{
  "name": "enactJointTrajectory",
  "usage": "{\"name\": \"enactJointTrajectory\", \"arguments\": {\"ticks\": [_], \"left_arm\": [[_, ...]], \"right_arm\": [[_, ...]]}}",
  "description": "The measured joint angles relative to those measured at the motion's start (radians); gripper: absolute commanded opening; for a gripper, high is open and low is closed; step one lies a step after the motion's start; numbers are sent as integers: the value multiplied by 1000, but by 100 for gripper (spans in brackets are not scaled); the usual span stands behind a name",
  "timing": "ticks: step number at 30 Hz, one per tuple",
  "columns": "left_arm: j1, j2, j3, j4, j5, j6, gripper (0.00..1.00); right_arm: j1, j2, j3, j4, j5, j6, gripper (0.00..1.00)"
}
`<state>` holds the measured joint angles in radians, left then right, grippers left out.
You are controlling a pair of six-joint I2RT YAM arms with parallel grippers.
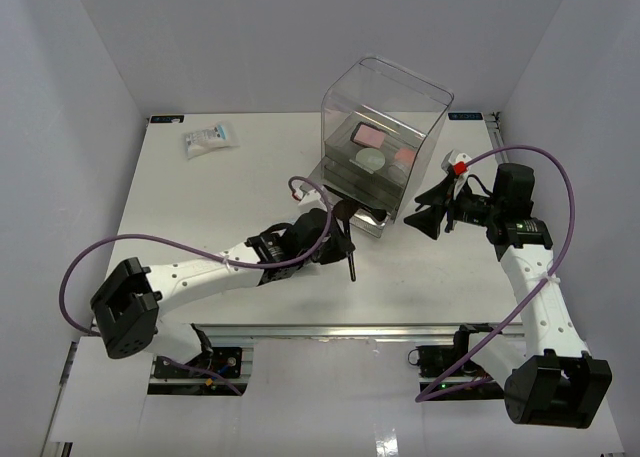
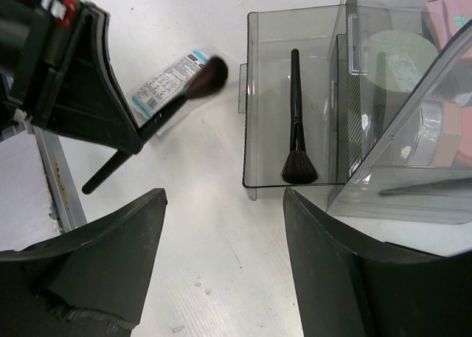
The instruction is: Organize the makeup
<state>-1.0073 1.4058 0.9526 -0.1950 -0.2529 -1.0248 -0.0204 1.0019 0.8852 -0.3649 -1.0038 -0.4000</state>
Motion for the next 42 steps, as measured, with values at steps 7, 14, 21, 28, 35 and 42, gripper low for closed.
{"name": "enactJointTrajectory", "arguments": {"ticks": [7, 14, 21, 28, 35, 42], "left_arm": [[170, 34, 16, 97, -20, -170, 11], [302, 247, 166, 151, 1, -312, 13], [306, 417, 318, 174, 97, -386, 29], [305, 429, 320, 180, 158, -422, 74], [305, 417, 311, 214, 187, -394, 76], [306, 205, 189, 229, 181, -198, 98]], "right_arm": [[-10, 0, 0, 1, 9, 0, 71], [-20, 2, -1, 2, 21, -1, 72], [-31, 8, -11, 2, 34, -3, 72], [-38, 17, -13, 2, 41, -3, 72], [-61, 27, -13, 2, 48, 0, 72], [-133, 30, -17, 9, 48, 26, 71]]}}
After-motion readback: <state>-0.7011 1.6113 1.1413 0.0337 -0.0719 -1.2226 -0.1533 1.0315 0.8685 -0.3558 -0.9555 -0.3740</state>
